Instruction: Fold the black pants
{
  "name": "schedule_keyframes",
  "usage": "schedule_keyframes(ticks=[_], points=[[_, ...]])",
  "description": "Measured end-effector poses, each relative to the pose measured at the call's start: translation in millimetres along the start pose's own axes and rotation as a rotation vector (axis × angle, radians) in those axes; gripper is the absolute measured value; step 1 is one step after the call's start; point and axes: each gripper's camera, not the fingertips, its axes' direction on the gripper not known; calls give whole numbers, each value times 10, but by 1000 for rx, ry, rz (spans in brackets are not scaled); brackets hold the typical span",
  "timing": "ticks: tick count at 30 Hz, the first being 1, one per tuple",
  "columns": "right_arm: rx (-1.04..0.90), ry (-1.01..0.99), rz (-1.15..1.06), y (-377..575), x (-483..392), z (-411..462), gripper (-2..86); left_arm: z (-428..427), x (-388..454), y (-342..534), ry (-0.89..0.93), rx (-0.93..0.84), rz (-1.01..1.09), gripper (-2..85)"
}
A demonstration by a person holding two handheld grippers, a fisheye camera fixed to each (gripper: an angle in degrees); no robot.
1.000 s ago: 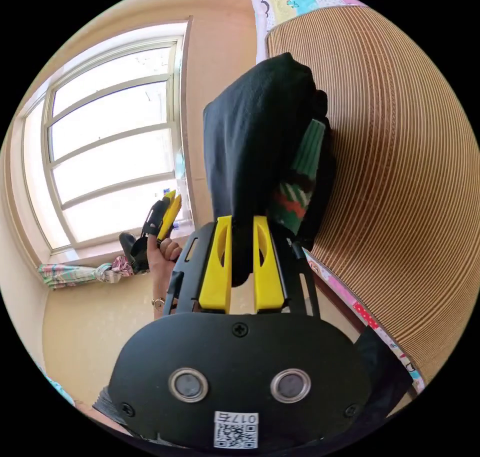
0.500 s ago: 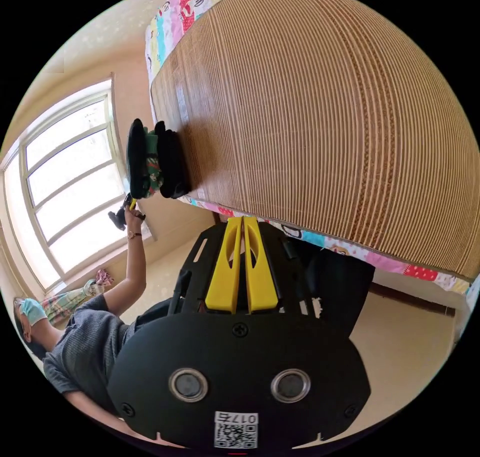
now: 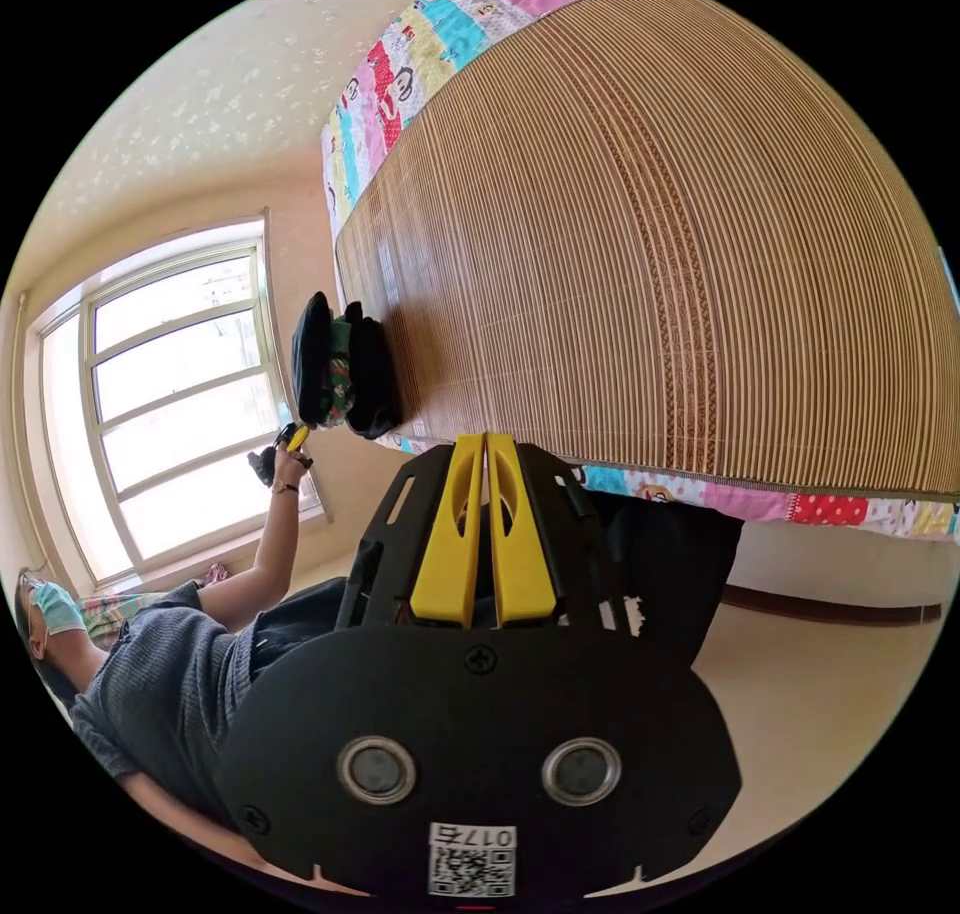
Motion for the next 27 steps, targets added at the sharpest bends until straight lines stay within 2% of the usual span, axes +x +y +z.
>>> schedule_keyframes(ticks=[10, 16, 19, 22, 25, 27], points=[[94, -44, -5, 420, -687, -246, 4, -3, -262, 164, 122, 62, -129, 81], [218, -181, 73, 779, -841, -502, 4, 40, -86, 257, 129, 111, -101, 88], [251, -185, 88, 962, -988, -613, 4, 0, 111, 379, 218, 154, -83, 90], [287, -151, 101, 1166, -1160, -761, 4, -135, 586, 623, 284, 217, 64, 81], [341, -81, 151, 1370, -1264, -951, 4, -212, 1566, 1248, 184, 287, 505, 26], [400, -79, 195, 1492, -1265, -1088, 4, -30, 2430, 2117, 92, 237, 907, 7]])
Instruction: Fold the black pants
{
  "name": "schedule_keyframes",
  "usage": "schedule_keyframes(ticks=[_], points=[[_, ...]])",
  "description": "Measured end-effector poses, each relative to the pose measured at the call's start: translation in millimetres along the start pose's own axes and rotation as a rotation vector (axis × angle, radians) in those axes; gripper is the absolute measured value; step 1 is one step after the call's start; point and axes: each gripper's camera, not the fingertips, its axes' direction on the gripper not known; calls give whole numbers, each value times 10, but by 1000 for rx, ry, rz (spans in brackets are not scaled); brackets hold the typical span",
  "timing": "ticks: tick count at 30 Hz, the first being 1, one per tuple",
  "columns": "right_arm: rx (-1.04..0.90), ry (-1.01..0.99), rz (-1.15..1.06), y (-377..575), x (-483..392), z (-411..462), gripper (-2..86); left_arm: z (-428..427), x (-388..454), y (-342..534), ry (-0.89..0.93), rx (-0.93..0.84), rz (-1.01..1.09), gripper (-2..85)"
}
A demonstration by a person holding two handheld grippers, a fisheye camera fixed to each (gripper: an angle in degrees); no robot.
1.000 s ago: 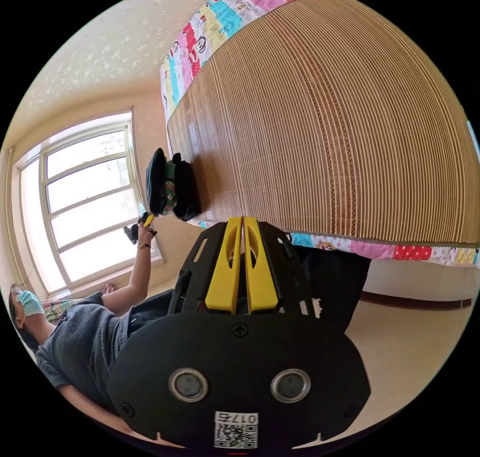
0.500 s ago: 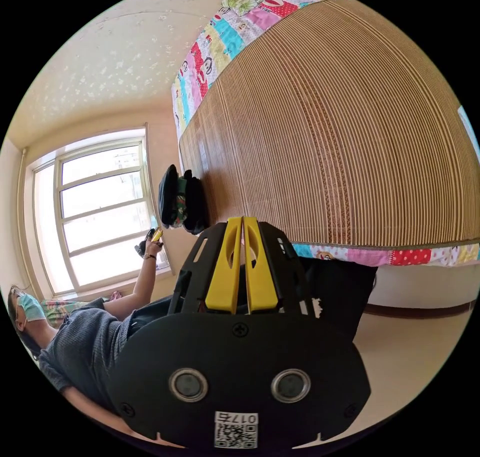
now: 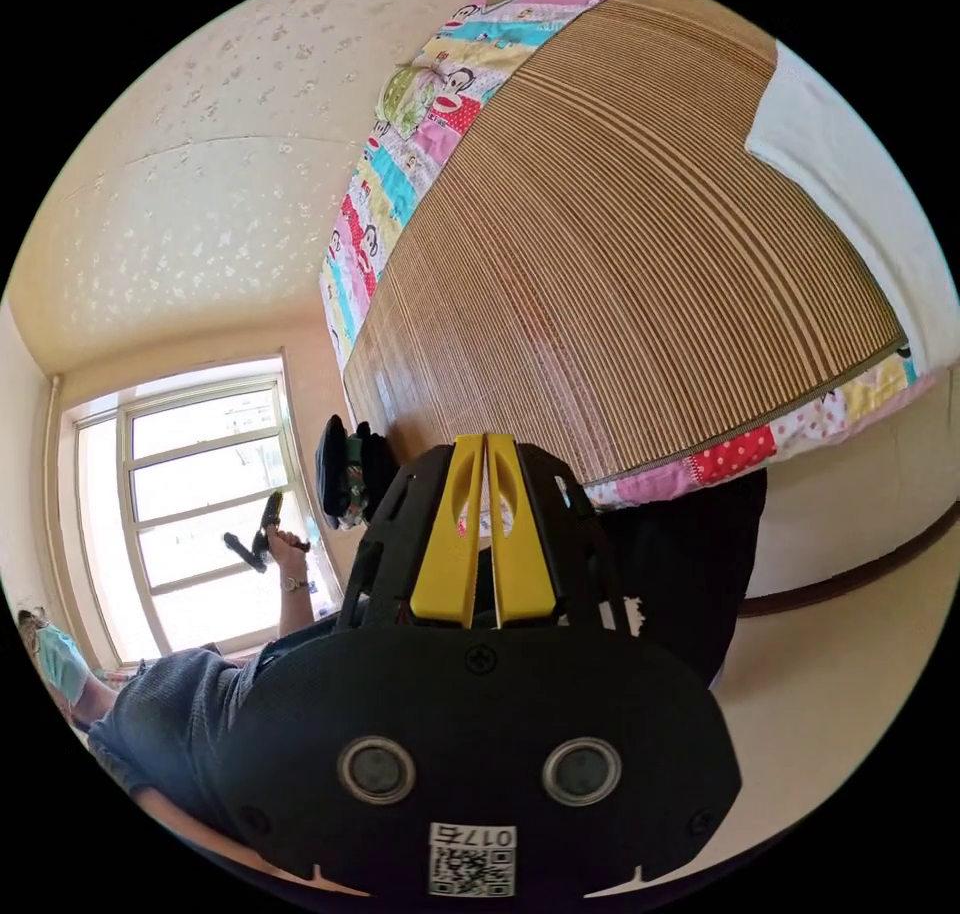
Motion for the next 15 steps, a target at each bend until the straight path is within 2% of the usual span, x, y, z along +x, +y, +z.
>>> schedule_keyframes(ticks=[1, 3, 5, 9, 12, 15], points=[[43, -33, 20, 23, 16, -116, 4, 43, 296, 28, 42, -20, 81, 5], [110, -88, 43, 47, 56, -295, 5, 81, 1262, 243, 284, -25, 312, 0], [172, -98, 76, 74, 122, -486, 6, 93, 1819, 373, 407, -37, 383, -2], [244, 40, 172, 82, 424, -988, 14, 153, 2826, 397, 581, -106, 399, -4], [249, 219, 210, -17, 656, -1365, 33, 95, 3445, 349, 653, -80, 476, -5], [284, 307, 205, -216, 829, -1821, 79, 120, 4055, 330, 612, -86, 548, -4]])
